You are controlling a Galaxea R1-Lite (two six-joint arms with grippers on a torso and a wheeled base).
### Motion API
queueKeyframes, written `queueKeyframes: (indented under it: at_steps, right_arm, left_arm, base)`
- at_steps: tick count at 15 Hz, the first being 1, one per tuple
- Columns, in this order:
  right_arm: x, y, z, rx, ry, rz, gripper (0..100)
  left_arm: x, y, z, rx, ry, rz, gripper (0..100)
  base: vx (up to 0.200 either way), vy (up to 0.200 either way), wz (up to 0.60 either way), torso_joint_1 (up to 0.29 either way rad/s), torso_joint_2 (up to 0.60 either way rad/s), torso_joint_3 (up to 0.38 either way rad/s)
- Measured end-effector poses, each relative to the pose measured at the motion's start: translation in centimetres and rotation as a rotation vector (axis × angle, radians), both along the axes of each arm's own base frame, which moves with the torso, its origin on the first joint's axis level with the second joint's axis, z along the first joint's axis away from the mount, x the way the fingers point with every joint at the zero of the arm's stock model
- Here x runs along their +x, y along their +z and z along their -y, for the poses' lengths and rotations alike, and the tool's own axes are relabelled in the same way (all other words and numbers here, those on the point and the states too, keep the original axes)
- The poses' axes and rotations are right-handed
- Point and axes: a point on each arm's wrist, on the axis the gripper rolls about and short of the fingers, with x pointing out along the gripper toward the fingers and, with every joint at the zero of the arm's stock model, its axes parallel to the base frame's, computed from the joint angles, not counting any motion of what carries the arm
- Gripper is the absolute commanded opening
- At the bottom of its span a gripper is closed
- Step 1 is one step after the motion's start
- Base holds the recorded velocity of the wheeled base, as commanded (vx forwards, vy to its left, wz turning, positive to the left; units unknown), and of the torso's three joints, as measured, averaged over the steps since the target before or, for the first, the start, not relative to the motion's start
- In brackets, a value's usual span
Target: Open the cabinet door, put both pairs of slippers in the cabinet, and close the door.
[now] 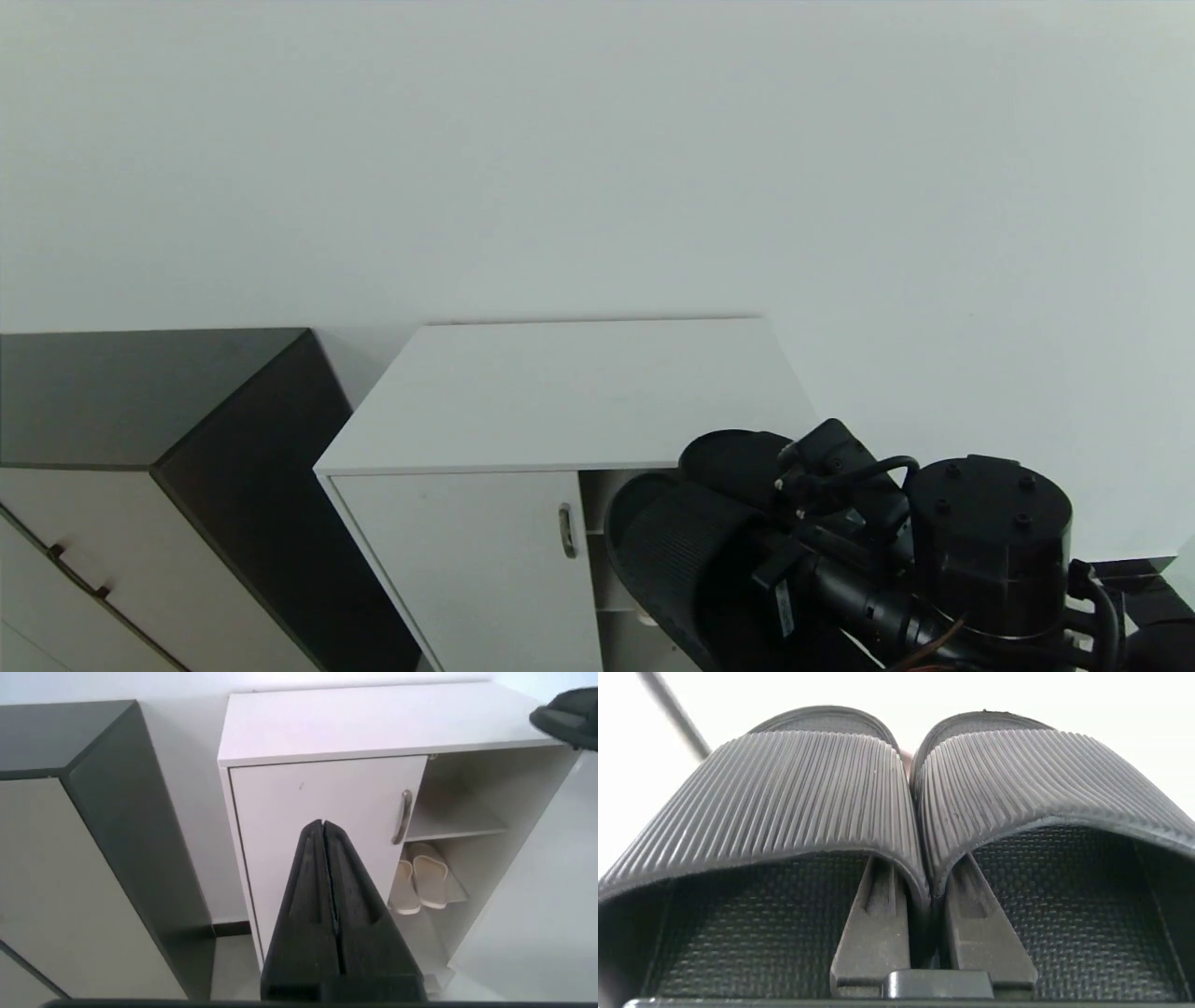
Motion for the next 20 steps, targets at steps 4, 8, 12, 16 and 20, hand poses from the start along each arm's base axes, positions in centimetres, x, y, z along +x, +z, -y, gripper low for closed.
queueKeyframes:
  at_steps: [4,8,12,16,20]
  right_arm:
    - [-0.6,-0.2,0.1,-0.001,0.035,-0.008,0]
    - [-1.3,-0.5,0.4,-0.002,0.109,-0.029,0]
    - [-1.7,-0.6,0.8,-0.004,0.132,-0.039,0]
    - [-1.7,-0.7,0.8,-0.009,0.132,-0.041,0]
    - [-1.7,-0.8,0.8,-0.01,0.131,-0.042,0]
  left_arm:
    - [0.0,0.0,0.0,0.0,0.0,0.0,0]
    - [0.0,0.0,0.0,0.0,0.001,0.0,0]
    - [0.0,0.0,0.0,0.0,0.001,0.0,0]
    - [0.0,0.0,0.0,0.0,0.001,0.0,0]
    - [0.0,0.0,0.0,0.0,0.001,0.0,0]
  base:
    - [0.0,0.0,0.0,-0.08,0.18,0.093]
    - [0.0,0.0,0.0,-0.182,0.41,0.232]
    - [0.0,0.0,0.0,-0.234,0.55,0.314]
    - [0.0,0.0,0.0,-0.222,0.54,0.315]
    - [0.0,0.0,0.0,-0.196,0.52,0.316]
